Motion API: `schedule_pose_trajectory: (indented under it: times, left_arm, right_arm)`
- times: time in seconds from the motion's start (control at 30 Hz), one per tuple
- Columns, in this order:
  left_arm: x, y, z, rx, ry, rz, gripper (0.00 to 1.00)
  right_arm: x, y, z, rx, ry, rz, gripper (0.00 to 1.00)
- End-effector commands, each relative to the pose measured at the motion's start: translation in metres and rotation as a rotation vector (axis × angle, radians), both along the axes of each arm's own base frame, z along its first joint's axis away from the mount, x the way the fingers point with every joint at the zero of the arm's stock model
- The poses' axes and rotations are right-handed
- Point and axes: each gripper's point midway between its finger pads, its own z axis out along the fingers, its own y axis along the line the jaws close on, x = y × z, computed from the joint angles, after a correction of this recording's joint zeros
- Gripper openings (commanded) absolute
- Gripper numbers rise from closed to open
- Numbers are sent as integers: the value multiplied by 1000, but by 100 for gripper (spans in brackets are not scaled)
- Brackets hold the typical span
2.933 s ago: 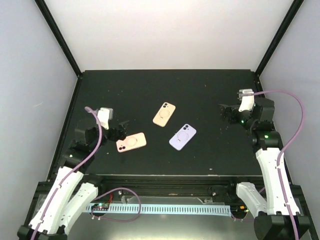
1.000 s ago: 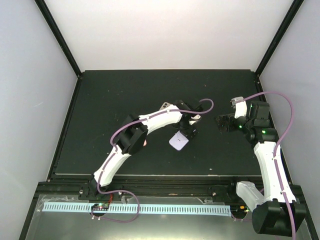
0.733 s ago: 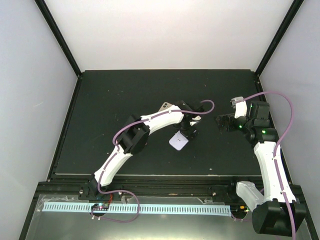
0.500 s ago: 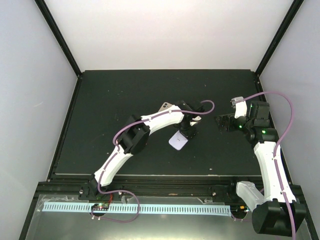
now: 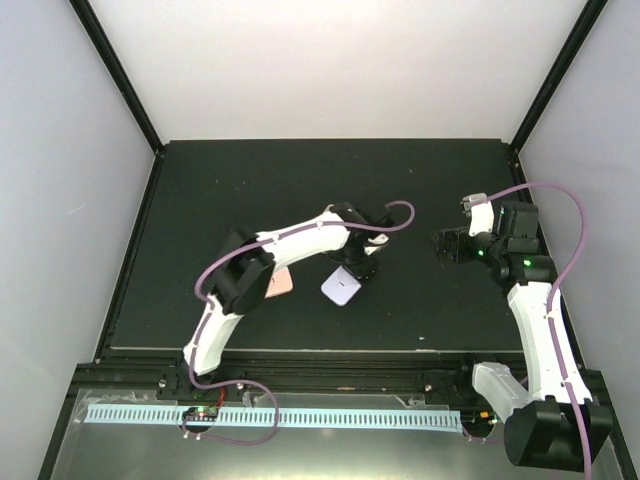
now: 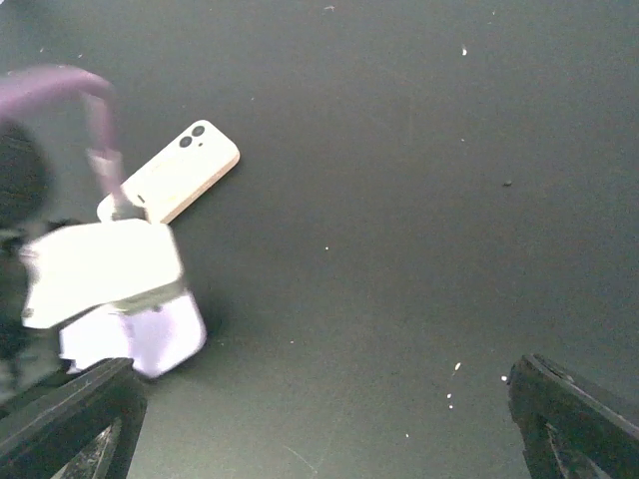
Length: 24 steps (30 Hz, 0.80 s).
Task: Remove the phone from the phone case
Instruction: Pick up the phone at the center of the board, then adjust the phone.
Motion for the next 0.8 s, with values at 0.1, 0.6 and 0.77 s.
schedule_pose_trajectory:
  times: [0.1, 0.6, 0.77]
  left_arm:
    - [-8, -2, 129, -363, -188, 47, 58]
    - [-57, 73, 315, -1134, -587, 144, 60]
    - [-60, 98, 335, -1269, -639, 192, 61]
  right_arm:
    - [4, 0, 4, 11, -20, 0, 100]
    - [-83, 99, 69, 262, -124, 715, 100]
    - [-100, 135, 84, 306, -109, 854, 100]
